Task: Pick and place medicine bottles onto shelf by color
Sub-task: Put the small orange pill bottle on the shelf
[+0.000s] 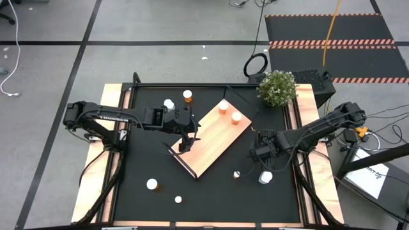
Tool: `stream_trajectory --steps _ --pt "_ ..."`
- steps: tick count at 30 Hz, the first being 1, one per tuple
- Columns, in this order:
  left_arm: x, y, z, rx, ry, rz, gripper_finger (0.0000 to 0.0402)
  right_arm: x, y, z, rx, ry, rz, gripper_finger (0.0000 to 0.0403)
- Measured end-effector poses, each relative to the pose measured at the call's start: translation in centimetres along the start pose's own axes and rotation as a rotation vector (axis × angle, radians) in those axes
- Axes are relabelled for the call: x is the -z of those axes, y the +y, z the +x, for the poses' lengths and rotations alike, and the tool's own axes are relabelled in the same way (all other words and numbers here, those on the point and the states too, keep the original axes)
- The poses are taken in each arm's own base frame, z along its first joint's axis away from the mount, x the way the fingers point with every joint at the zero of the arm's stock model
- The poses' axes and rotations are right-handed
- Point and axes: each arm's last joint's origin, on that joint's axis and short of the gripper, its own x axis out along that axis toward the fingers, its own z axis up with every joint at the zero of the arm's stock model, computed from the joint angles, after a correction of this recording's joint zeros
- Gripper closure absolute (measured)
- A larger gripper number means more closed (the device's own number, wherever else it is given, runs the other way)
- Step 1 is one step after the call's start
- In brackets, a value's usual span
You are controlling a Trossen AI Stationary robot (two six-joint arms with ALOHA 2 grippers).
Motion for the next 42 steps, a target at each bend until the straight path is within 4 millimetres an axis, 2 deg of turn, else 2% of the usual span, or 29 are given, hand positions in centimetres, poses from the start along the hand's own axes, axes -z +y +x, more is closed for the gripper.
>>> stream_trajectory --steps 14,29,34,42 --pt "0.0 0.0 0.0 0.000 0.000 -0.006 0.0128 -0.1 -1.2 1.7 -0.048 0.017 0.004 0.0161" --pt "0.1 0.0 0.0 0.001 0.007 -0.005 0.0128 -0.3 -1.2 1.7 -0.059 -0.001 0.043 0.0273" --pt "0.1 0.0 0.0 0.001 0.007 -0.005 0.0128 -0.5 -1.2 1.7 -0.065 -0.017 0.046 0.0286" --pt "0.2 0.0 0.0 0.002 0.023 -0.003 0.0128 -1.1 -0.9 1.2 -0.132 -0.058 0.061 0.0285"
